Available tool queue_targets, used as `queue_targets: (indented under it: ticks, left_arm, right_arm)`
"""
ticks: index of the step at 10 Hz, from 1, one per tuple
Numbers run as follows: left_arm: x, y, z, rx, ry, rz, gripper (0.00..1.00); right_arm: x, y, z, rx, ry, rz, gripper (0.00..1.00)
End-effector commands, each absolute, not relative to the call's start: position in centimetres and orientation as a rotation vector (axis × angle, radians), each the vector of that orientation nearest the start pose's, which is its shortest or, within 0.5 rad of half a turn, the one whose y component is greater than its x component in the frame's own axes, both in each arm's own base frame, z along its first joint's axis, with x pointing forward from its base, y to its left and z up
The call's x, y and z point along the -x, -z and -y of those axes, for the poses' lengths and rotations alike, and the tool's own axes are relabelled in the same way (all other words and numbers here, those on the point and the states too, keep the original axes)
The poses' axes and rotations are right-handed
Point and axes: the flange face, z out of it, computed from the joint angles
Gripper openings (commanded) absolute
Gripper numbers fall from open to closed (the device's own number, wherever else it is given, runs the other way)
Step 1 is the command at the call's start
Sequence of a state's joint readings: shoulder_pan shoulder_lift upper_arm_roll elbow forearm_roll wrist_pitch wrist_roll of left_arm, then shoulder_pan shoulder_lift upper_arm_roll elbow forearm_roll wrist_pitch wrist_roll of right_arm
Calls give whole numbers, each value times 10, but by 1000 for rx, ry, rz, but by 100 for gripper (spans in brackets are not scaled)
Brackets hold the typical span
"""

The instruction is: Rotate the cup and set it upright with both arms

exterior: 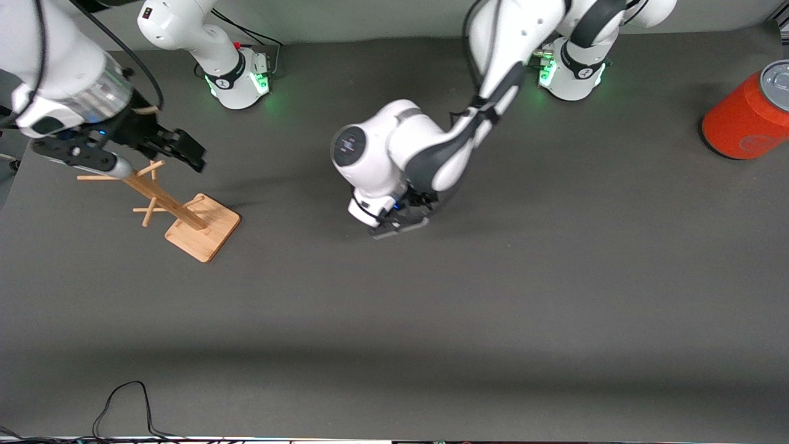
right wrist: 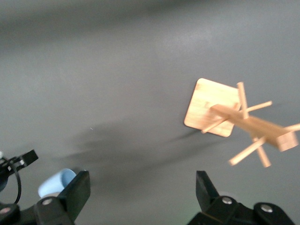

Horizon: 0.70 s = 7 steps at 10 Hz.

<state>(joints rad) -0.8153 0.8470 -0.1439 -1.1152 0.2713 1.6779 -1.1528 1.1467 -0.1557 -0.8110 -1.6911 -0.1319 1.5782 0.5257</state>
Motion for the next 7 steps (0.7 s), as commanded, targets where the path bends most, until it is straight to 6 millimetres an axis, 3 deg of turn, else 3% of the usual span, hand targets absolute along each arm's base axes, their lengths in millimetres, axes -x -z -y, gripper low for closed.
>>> queue_targets:
  ticks: [1,2,4,7]
  left_arm:
    - [-440,-269,592,2766,34,185,100]
    - [-419,-259,608,2763,39,164,100]
    - [-398,-231,619,2727,40,97,100]
    - [-379,-214,613,2604,-35,-197,97]
  right_arm:
    - [-491,-608,-111,3170,-22,-42,100]
    - [-494,-607,-97,3157,-18,-63,100]
    - [-498,-610,-72,3123,-9,-115,100]
    - [-500,-604,-79,3141,-19,-138,100]
